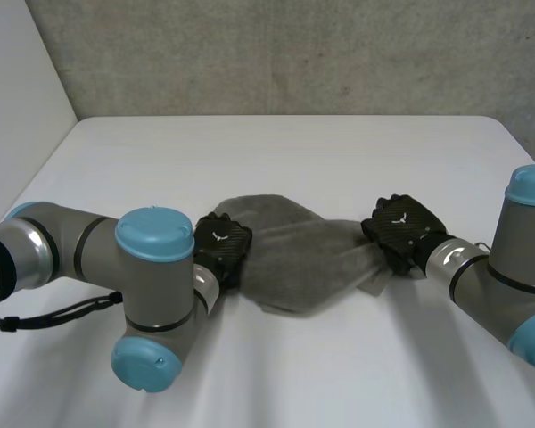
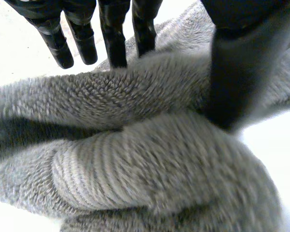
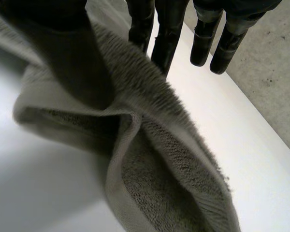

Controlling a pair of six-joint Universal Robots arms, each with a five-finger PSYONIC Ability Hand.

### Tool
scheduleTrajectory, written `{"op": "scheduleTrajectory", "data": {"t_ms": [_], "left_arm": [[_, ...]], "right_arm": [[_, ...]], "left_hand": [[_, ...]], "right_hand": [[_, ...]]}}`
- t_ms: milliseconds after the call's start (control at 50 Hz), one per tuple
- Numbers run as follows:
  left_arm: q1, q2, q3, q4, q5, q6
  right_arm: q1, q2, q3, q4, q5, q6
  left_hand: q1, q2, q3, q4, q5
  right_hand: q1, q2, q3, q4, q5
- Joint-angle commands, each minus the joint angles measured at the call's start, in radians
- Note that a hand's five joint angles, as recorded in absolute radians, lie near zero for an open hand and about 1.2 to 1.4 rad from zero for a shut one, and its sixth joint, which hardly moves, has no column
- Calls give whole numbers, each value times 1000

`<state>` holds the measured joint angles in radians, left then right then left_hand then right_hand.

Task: Fold the towel.

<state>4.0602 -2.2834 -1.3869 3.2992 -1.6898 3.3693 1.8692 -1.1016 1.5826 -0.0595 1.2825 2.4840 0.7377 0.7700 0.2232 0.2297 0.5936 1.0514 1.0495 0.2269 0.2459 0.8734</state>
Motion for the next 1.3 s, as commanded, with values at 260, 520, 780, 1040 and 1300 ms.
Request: {"op": "scheduleTrajectory", "data": {"t_ms": [260, 520, 780, 1040, 1300], "left_arm": [[34, 73, 89, -101, 18, 25], [135, 234, 118, -216, 225, 13], [240, 294, 189, -251, 427, 25], [328, 19, 351, -243, 564, 79], [319, 110, 223, -242, 552, 76]], "right_arm": [[-5, -40, -64, 102, -155, -50], [1, -225, -66, 99, -213, 76], [36, -224, -64, 98, -324, 187], [116, -116, -78, 10, -262, 202], [113, -123, -76, -11, -207, 233]], "left_hand": [[659, 626, -49, -55, 628], [659, 626, -49, -55, 628], [659, 626, -49, -55, 628], [-554, -586, -49, -55, -584], [-562, -595, -49, -55, -593]], "right_hand": [[345, 347, -52, -71, 348], [345, 347, -52, -71, 348], [345, 347, -52, -71, 348], [345, 347, -52, -71, 348], [345, 347, -52, -71, 348]]}}
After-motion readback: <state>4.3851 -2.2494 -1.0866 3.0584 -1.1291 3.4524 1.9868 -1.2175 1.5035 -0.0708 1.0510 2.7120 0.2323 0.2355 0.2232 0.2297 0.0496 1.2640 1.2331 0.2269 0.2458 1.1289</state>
